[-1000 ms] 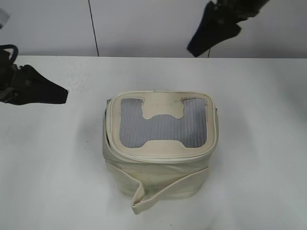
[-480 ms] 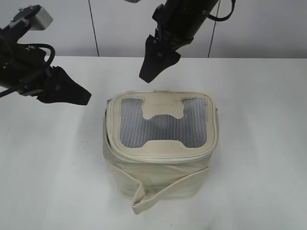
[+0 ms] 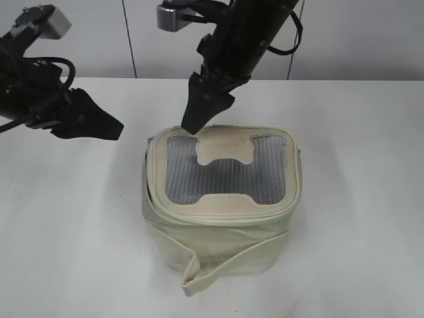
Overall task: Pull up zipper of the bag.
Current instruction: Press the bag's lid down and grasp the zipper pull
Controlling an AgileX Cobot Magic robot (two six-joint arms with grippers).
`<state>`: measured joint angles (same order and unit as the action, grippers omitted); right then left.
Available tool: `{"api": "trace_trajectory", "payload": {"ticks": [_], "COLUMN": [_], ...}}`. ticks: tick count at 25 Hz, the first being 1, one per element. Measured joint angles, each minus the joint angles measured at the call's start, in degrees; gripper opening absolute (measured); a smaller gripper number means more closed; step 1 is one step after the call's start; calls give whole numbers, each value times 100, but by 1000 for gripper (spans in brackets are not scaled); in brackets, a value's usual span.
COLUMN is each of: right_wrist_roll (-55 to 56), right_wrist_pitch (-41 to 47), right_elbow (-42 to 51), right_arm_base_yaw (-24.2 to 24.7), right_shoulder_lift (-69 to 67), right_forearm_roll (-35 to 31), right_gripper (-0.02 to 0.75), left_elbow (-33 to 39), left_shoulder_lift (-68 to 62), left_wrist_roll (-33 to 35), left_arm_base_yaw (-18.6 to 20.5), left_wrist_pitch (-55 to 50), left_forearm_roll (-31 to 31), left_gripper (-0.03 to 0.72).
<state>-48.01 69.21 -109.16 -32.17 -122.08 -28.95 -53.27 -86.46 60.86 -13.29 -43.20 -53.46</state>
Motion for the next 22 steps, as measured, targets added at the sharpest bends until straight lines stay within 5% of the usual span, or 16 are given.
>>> {"api": "trace_trajectory", "payload": {"ticks": [12, 22], "right_wrist_roll": [-20, -20], "right_wrist_pitch": [7, 33], "right_elbow": [0, -12], "right_arm_base_yaw": [0, -2], "right_shoulder_lift": [-248, -398], "right_forearm_roll": [0, -107], "right_gripper": [501, 367], "left_elbow": [0, 0], "left_shoulder_lift": [0, 0], "left_wrist_roll": [15, 15], "left_arm_base_yaw": [0, 0], "left_wrist_pitch": [48, 23], "left_forearm_roll": [25, 32], "left_gripper": [319, 319]}}
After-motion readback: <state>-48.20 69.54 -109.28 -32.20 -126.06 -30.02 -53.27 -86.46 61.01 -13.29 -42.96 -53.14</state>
